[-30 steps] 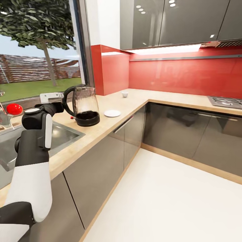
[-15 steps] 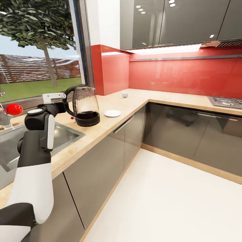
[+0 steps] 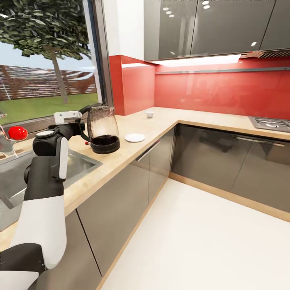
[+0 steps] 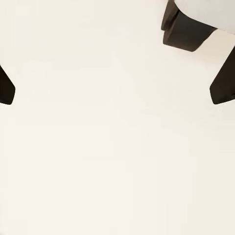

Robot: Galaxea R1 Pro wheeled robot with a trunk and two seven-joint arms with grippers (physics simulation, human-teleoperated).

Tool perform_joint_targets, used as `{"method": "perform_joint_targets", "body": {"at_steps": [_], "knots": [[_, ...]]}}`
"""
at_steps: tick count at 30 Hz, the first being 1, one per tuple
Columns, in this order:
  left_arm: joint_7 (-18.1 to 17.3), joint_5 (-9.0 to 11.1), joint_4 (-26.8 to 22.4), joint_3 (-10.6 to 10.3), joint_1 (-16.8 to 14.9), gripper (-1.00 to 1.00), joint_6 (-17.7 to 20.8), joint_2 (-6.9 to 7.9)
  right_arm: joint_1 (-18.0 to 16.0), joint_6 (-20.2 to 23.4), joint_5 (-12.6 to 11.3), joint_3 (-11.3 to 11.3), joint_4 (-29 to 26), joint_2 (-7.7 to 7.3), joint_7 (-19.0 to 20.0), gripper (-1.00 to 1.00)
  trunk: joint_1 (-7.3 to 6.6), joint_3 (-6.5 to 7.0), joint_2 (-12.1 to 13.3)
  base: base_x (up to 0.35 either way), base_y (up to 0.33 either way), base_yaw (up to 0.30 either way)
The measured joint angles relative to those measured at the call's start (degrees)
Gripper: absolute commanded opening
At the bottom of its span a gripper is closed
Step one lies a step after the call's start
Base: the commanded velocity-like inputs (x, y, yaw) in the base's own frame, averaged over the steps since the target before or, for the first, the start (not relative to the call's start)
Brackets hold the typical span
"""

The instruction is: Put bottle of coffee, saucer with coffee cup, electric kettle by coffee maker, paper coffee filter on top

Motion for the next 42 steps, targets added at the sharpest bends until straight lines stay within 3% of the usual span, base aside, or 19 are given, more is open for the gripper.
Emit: {"method": "perform_joint_targets", "body": {"at_steps": [13,23,29,34,42], "knots": [[-0.01,-0.21,0.97,0.03,0.0,1.0,0.0,-0.07,-0.01,0.01,0.0,0.0,0.0,0.0,0.0,1.0,-2.86,2.33,5.21,0.0,0.0,0.0],[-1.54,-0.18,4.26,0.02,-0.12,1.0,0.17,0.15,-0.01,0.01,0.01,0.01,0.0,0.0,0.0,1.0,-2.86,2.34,5.23,0.0,0.0,0.0],[-2.01,-0.59,8.19,0.01,-2.36,1.0,0.12,0.18,-0.01,0.01,0.01,0.01,0.0,0.0,0.0,1.0,-2.86,2.34,5.23,0.0,0.0,0.0],[-2.23,-4.95,9.8,0.03,-3.03,1.0,0.13,0.21,-0.01,0.01,0.01,0.01,0.14,0.0,-0.02,1.0,-2.86,2.34,5.23,0.0,0.0,0.0],[-2.42,-6.09,9.98,0.22,-3.1,1.0,0.12,0.55,-0.01,0.01,0.01,0.01,0.15,0.0,-0.02,1.0,-2.86,2.34,5.23,0.0,0.0,0.0]]}}
